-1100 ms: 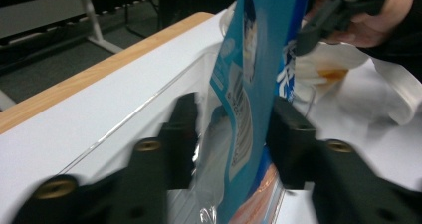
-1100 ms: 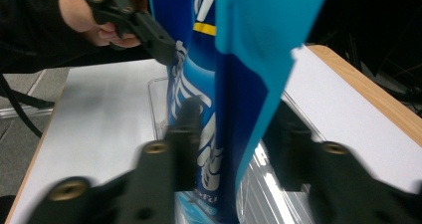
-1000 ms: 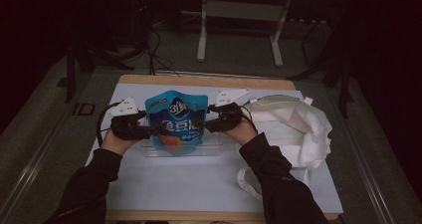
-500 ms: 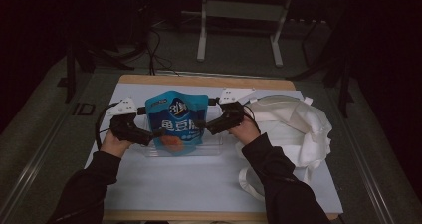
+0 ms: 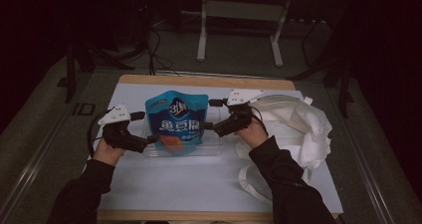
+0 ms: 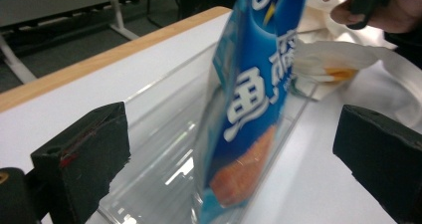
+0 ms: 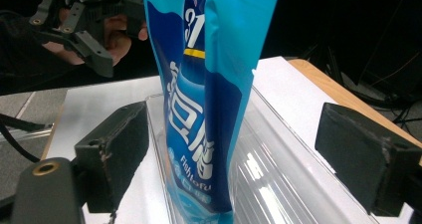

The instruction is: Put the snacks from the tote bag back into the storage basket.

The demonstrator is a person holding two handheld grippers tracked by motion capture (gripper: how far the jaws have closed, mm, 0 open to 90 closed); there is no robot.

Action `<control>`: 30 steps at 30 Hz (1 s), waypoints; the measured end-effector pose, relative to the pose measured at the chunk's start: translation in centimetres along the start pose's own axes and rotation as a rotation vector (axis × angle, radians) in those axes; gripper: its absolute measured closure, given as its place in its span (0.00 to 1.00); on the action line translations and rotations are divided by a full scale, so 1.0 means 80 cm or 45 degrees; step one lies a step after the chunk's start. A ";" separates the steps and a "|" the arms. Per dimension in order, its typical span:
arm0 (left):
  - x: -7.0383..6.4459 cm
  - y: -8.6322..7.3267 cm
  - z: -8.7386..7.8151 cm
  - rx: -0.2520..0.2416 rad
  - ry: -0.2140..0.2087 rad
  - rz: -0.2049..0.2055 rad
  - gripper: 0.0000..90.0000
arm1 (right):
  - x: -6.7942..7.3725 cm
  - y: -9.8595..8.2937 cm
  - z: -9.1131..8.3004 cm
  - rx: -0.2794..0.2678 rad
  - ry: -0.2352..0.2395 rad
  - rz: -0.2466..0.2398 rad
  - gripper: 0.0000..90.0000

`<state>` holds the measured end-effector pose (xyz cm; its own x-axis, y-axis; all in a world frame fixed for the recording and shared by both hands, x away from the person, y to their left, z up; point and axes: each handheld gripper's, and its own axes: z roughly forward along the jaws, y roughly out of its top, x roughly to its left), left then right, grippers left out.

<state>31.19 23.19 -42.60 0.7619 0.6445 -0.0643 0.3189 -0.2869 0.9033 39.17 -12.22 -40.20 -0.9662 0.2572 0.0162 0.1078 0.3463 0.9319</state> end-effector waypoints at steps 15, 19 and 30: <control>-0.030 -0.028 -0.011 -0.001 -0.021 0.007 0.02 | 0.014 -0.020 -0.054 0.012 -0.078 0.014 0.16; -0.041 -0.037 -0.013 -0.008 -0.036 -0.004 0.02 | 0.020 -0.027 -0.070 0.010 -0.105 0.020 0.16; -0.081 -0.050 -0.019 -0.038 -0.140 0.011 0.02 | 0.036 -0.057 -0.109 0.023 -0.137 0.028 0.16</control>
<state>24.13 21.23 -45.18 0.8223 0.5599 -0.1015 0.2967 -0.2697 0.9161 33.88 -20.95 -41.25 -0.9330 0.3599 -0.0037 0.1334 0.3554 0.9251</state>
